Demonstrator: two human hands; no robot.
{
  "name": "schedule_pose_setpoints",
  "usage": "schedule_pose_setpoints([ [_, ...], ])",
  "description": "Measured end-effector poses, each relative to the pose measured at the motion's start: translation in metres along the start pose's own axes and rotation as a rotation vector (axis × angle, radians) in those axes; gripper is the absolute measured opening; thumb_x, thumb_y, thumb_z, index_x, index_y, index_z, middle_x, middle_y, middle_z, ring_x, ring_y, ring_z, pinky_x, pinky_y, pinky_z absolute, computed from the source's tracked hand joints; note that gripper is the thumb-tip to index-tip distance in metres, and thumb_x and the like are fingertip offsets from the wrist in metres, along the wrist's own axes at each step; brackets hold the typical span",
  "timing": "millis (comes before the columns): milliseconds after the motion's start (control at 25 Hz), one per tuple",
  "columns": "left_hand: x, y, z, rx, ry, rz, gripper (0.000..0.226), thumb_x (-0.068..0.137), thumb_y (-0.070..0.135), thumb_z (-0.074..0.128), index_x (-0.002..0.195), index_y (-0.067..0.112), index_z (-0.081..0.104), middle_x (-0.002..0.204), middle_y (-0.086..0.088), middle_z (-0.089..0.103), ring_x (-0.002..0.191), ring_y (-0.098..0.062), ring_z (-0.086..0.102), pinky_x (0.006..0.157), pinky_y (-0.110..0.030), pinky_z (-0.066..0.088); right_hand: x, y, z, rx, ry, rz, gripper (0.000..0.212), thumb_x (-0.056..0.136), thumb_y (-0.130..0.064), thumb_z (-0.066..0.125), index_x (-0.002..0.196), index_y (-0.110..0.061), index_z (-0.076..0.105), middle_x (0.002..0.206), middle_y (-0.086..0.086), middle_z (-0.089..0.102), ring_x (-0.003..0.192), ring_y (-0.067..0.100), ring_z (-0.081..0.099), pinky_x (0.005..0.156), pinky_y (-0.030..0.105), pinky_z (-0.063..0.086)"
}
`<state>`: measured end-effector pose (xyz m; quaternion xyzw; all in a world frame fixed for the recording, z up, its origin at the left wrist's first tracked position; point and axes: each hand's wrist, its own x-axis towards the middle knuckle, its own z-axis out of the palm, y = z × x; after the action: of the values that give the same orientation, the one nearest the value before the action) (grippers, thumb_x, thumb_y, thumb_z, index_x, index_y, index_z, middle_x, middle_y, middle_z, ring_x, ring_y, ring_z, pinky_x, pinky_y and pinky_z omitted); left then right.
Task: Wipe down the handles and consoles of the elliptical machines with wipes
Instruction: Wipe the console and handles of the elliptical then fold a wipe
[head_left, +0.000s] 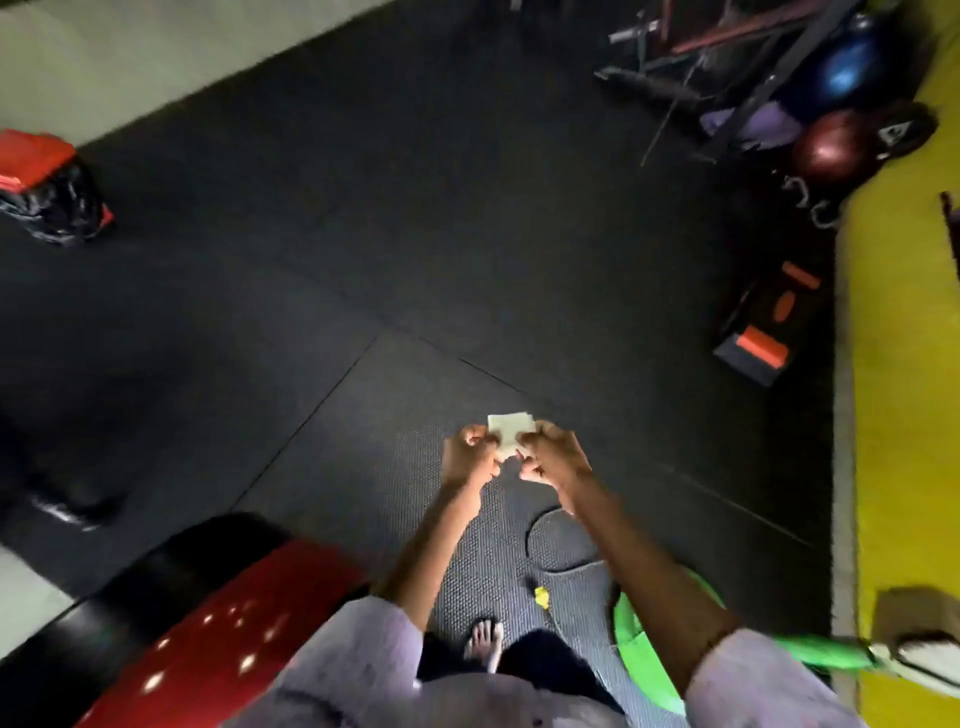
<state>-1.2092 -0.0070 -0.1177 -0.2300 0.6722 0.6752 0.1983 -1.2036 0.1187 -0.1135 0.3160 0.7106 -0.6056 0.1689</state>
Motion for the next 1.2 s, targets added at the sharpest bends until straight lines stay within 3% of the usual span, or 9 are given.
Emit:
schedule_pose_setpoints([
  [200,0.146,0.085,-0.034,-0.105,0.136,-0.026,0.02,0.093,0.0,0.055,0.076,0.009,0.06,0.052,-0.003,0.052,0.032,-0.006,0.04,0.034,-0.015,0.028,0.139,-0.111,0.067,0.036,-0.233,0.001,0.019,0.096,-0.005,0.053,0.088,-0.018,0.064,0.071,0.003,0.061,0.056,0.01,0.047,0.051,0.022,0.042],
  [360,0.241,0.154,-0.093,-0.212,0.299,-0.008,0.024,0.091,-0.002,0.051,0.072,0.005,0.062,0.045,0.0,0.05,0.037,-0.012,0.039,0.036,-0.014,0.025,0.227,-0.214,0.159,-0.063,-0.41,-0.024,0.02,0.097,-0.005,0.05,0.087,-0.017,0.062,0.068,0.003,0.058,0.043,0.007,0.04,0.052,0.021,0.043],
  [640,0.369,0.258,-0.283,-0.352,0.667,0.019,0.023,0.089,0.001,0.055,0.069,0.011,0.062,0.052,-0.001,0.056,0.042,-0.012,0.043,0.04,-0.017,0.03,0.309,-0.358,0.389,-0.348,-0.779,-0.101,0.016,0.097,-0.011,0.052,0.087,-0.019,0.061,0.062,0.0,0.058,0.044,0.009,0.043,0.055,0.023,0.041],
  [880,0.485,0.324,-0.456,-0.405,0.72,-0.043,0.017,0.086,0.002,0.056,0.073,0.01,0.064,0.056,-0.002,0.058,0.045,-0.014,0.043,0.041,-0.018,0.03,0.373,-0.458,0.59,-0.424,-0.791,-0.05,0.01,0.1,-0.015,0.053,0.094,-0.02,0.059,0.078,0.001,0.061,0.065,0.011,0.055,0.062,0.025,0.047],
  [1200,0.609,0.457,-0.68,-0.337,0.737,0.012,0.017,0.085,0.005,0.055,0.072,0.009,0.066,0.054,0.001,0.058,0.044,-0.012,0.044,0.046,-0.022,0.032,0.43,-0.601,0.852,-0.383,-0.783,-0.112,0.007,0.095,-0.015,0.06,0.089,-0.018,0.06,0.069,0.002,0.057,0.052,0.009,0.047,0.051,0.021,0.041],
])
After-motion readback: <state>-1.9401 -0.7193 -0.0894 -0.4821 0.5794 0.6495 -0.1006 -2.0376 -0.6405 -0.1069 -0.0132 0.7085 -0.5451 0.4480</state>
